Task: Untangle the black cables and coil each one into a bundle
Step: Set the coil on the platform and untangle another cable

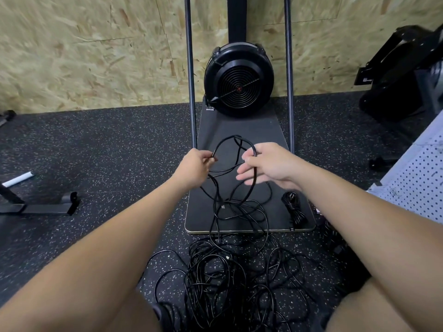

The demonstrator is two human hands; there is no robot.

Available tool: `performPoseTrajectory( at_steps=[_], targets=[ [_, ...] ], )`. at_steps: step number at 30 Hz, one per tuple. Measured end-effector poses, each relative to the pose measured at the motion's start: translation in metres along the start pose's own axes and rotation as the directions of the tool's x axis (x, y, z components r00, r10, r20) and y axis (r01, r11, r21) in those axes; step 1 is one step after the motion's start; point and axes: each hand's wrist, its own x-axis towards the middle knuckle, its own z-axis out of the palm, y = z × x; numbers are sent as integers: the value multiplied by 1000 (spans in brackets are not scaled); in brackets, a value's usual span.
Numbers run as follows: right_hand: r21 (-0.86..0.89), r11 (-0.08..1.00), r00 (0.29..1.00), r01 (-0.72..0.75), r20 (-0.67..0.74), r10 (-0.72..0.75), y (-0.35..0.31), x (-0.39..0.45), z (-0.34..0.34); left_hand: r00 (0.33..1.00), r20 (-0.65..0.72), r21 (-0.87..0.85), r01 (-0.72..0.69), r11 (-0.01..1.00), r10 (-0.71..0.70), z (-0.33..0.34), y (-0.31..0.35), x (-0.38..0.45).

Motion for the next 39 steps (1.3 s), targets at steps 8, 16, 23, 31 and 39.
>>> performPoseTrajectory(
  at_steps=[8,16,23,31,39],
  targets=[
    [269,962,997,54,-64,-38,-7,7,-3,904,422,-33,-49,998,59,18,9,-24],
    [75,996,967,46,-252,-26,3,20,-14,803,595,-3,-24,1000,21,12,2,-38],
    [-753,657,988,26,-81,-131,17,12,-17,866,482,-89,-105,991,134,11,16,-45],
    [-793,560,966,239,136,-220,25,14,6,935,314,-144,-123,982,164,8,28,-40],
    [-157,967,972,201,-89,-216,-3,2,-8,941,335,-468,114,876,57,-5,13,-40]
  ],
)
